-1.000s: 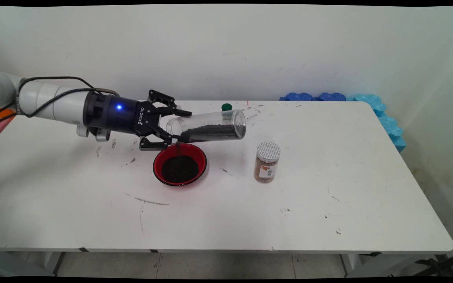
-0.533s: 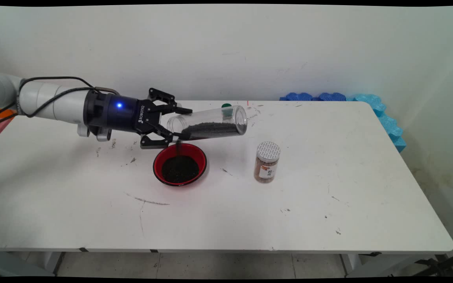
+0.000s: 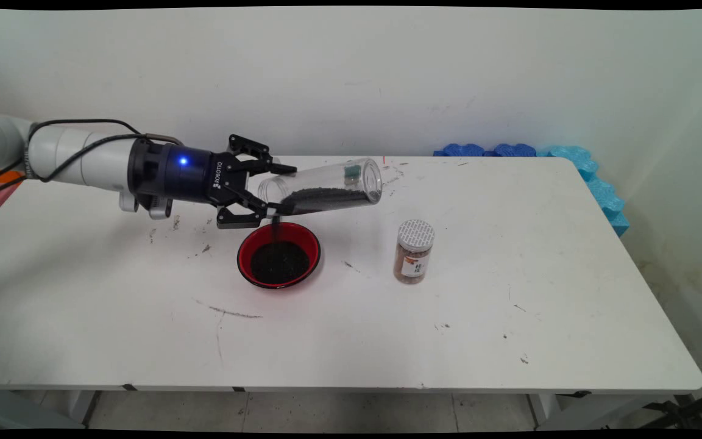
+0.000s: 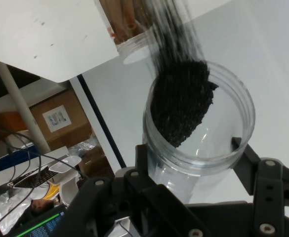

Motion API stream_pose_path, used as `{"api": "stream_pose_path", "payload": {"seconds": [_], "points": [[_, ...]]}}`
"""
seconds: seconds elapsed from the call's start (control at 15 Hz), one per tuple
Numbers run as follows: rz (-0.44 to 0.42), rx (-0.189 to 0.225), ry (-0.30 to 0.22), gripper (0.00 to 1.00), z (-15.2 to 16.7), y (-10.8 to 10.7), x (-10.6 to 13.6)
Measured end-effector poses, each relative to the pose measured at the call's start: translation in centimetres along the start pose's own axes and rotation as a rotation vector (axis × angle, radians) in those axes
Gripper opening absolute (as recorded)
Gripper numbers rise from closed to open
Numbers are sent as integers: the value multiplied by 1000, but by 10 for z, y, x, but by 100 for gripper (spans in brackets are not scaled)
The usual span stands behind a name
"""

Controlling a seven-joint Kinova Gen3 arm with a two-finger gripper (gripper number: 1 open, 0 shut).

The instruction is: Pour the black seasoning powder in the red bowl

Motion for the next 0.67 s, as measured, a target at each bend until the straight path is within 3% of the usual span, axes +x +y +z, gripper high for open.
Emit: {"api": "stream_pose_path", "payload": {"seconds": [0.67], "points": [[-12,-7,-11,0,1,0,0]]}}
